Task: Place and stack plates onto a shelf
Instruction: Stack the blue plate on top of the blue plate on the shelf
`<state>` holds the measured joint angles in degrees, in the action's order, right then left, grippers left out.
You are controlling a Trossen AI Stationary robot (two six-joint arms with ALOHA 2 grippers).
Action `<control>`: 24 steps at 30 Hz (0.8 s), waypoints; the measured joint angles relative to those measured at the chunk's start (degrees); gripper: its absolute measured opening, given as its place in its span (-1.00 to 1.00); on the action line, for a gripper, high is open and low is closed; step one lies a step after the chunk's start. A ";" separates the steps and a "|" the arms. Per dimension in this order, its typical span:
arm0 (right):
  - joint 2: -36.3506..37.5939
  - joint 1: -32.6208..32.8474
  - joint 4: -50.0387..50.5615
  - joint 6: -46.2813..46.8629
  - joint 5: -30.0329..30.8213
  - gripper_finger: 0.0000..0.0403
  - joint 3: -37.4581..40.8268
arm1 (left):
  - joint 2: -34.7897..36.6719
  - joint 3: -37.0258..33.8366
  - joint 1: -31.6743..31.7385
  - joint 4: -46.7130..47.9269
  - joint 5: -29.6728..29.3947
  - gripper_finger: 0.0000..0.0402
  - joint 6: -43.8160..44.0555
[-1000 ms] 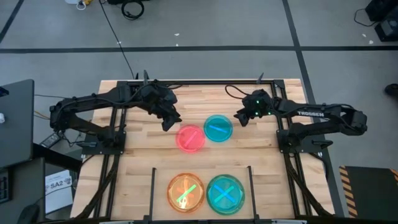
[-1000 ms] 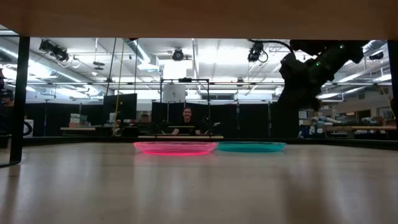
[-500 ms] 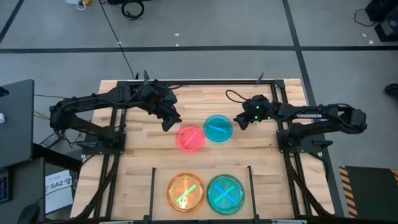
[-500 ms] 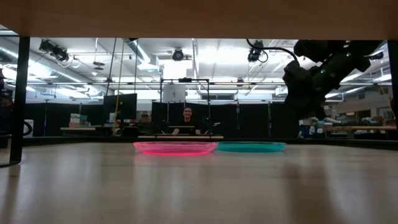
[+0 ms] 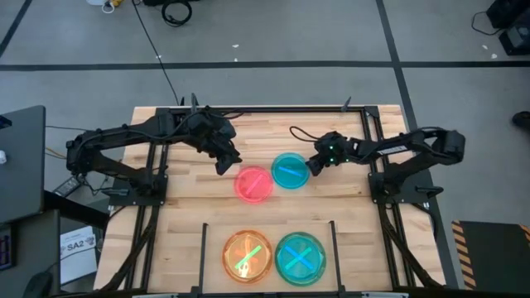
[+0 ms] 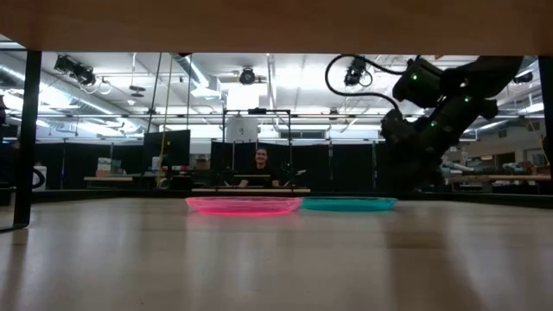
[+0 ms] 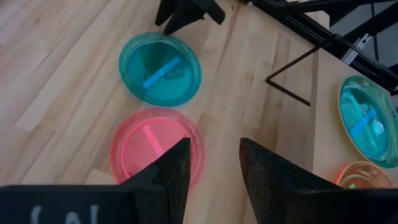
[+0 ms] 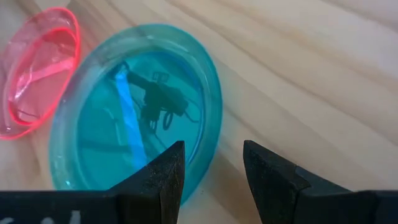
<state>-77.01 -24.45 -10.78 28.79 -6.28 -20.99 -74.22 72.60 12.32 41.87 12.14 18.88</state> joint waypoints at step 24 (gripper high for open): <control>-10.84 0.04 -10.52 1.47 -1.66 -0.48 -0.17 | 0.00 0.00 0.00 -0.02 0.00 -0.28 -0.03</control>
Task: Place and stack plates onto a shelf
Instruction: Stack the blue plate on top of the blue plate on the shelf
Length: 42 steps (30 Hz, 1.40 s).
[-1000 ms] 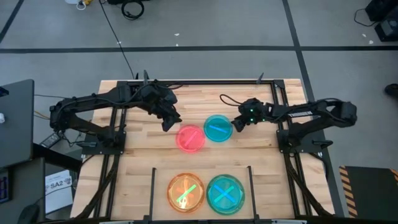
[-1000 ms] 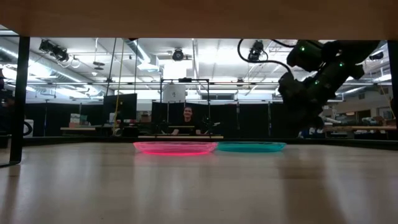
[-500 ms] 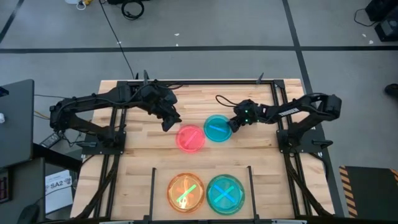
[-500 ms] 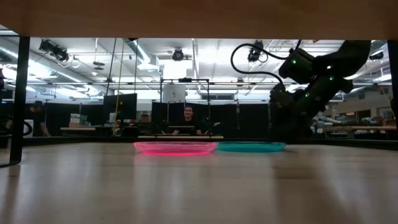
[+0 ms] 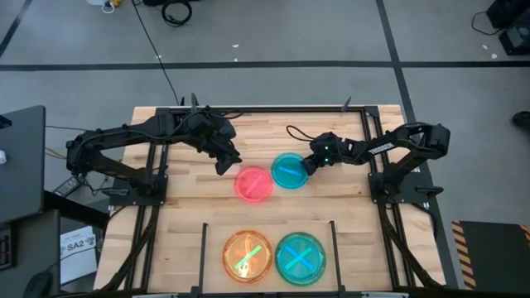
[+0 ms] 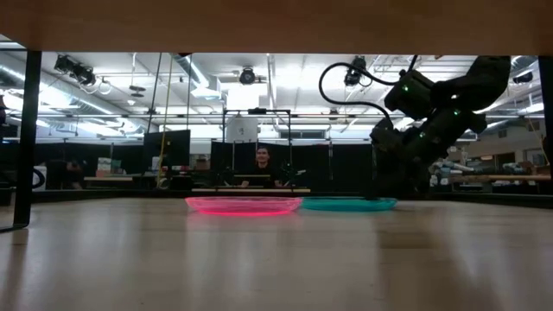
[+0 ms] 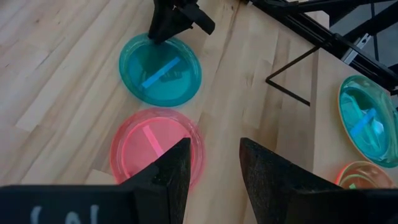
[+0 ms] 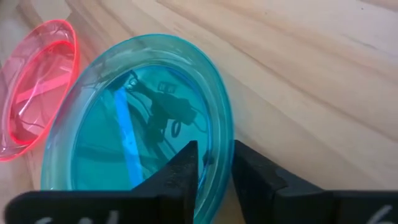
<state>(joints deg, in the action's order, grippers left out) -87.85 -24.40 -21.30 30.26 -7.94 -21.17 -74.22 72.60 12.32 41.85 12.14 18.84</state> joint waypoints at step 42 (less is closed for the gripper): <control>14.00 -6.31 3.78 -0.44 -1.82 -0.97 0.31 | 0.83 -37.03 9.66 -42.79 11.08 -0.28 0.05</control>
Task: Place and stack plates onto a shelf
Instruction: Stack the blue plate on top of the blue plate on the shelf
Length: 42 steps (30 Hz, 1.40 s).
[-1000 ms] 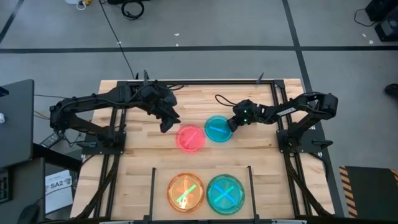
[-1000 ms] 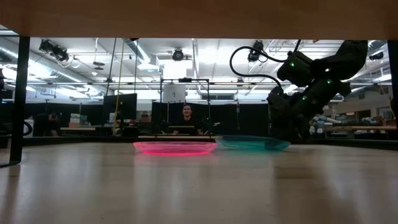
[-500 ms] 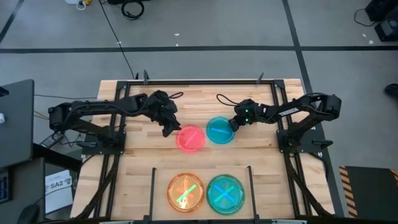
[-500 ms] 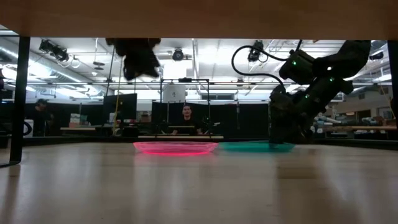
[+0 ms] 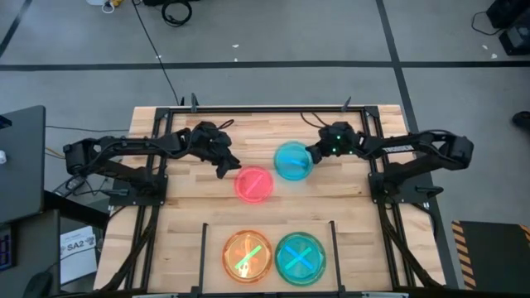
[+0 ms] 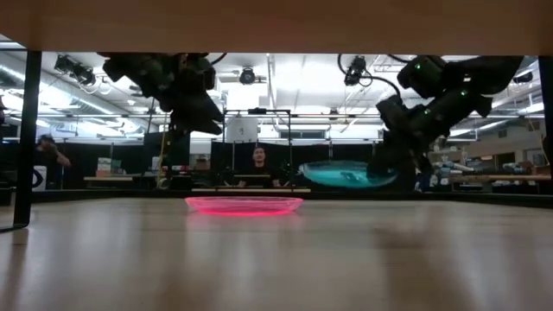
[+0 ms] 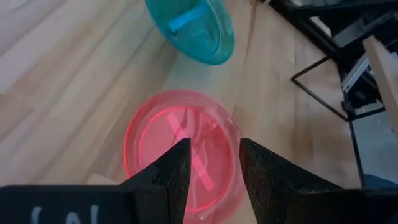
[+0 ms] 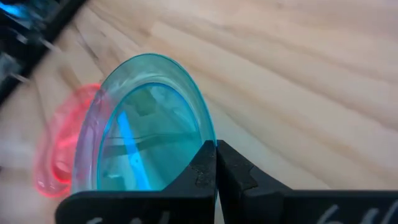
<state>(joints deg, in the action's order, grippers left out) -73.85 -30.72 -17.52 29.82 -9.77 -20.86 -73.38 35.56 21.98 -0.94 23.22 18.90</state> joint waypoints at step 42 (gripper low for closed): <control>16.86 21.12 28.44 8.24 -15.13 -0.96 -22.67 | 0.00 -0.41 0.02 -1.26 -0.04 -0.28 0.01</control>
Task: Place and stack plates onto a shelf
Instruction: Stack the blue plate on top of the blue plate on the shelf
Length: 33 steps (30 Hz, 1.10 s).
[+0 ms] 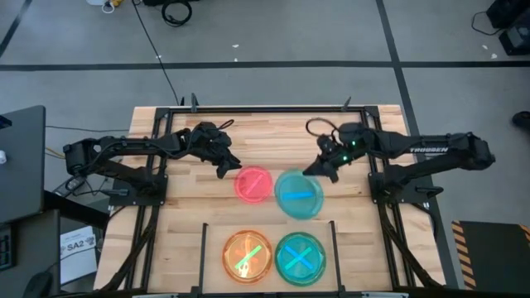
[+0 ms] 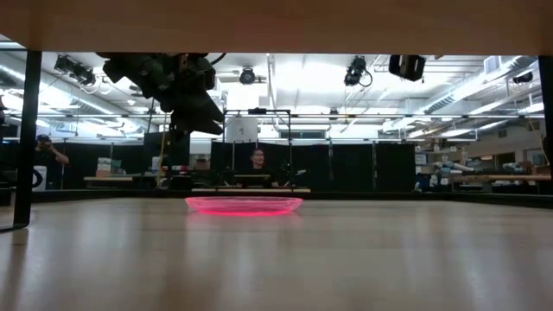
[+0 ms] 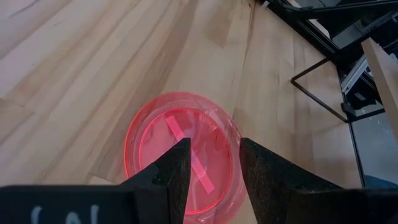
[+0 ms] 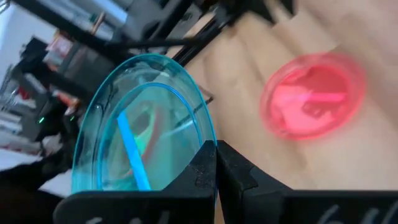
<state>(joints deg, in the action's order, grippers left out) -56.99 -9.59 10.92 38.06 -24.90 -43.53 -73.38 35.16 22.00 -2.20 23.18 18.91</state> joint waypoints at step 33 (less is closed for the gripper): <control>-11.90 33.27 -11.64 12.76 19.31 -0.96 0.00 | -0.06 0.04 -0.09 -0.09 0.00 -0.28 0.00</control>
<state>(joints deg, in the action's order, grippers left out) -68.90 23.67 -0.72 50.83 -5.58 -43.53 -73.44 35.20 21.91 -2.28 23.18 18.91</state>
